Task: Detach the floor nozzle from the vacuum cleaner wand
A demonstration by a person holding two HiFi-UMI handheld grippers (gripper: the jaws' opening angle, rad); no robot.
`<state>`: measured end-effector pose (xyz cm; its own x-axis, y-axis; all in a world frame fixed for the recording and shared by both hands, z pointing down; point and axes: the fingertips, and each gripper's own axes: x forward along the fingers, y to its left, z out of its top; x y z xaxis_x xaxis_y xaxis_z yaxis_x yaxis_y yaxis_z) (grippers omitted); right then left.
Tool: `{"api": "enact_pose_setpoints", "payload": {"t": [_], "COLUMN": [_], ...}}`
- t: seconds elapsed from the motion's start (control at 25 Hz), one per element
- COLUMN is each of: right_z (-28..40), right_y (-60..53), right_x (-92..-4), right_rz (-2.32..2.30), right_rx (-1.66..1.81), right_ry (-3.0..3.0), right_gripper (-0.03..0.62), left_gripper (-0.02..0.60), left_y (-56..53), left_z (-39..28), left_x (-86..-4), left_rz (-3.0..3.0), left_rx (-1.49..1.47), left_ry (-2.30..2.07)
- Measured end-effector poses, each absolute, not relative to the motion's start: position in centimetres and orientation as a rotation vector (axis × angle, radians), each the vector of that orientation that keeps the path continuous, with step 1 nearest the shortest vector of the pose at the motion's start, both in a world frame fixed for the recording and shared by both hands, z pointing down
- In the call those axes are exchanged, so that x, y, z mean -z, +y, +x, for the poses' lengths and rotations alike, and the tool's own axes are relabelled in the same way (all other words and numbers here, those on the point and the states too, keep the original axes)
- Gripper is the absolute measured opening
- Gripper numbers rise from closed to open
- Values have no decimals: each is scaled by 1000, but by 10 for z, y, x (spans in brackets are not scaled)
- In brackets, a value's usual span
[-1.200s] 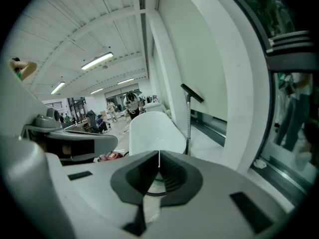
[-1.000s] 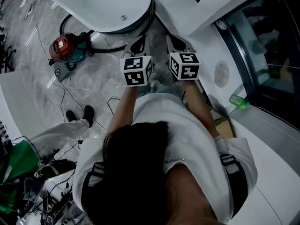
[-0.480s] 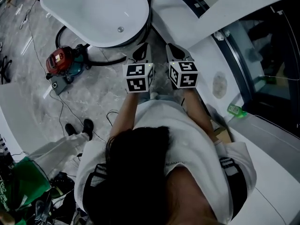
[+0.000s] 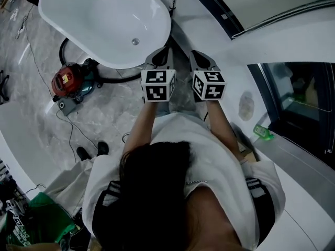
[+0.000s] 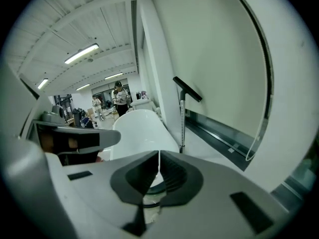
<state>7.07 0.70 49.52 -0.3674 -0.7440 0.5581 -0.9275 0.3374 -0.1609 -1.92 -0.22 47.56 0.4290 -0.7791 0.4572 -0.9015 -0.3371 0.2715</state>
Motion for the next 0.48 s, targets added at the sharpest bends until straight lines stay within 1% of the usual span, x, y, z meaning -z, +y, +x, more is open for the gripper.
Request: {"api": "enact_pose_setpoints", "payload": {"t": [0.24, 0.48], "right_z": [45, 41], "right_y": [-49, -89], "right_x": [-488, -479], "right_rz": [1510, 1584], "right_rx": [-639, -635], "right_ry": [-2220, -2202], "right_gripper": [17, 17], "left_gripper": [5, 6], "left_y": [-60, -105], "left_z": [-41, -50], "left_x": [-468, -457], "left_rz": [2258, 2315], "left_rx": [-348, -347], "left_ry": [-1382, -1348]}}
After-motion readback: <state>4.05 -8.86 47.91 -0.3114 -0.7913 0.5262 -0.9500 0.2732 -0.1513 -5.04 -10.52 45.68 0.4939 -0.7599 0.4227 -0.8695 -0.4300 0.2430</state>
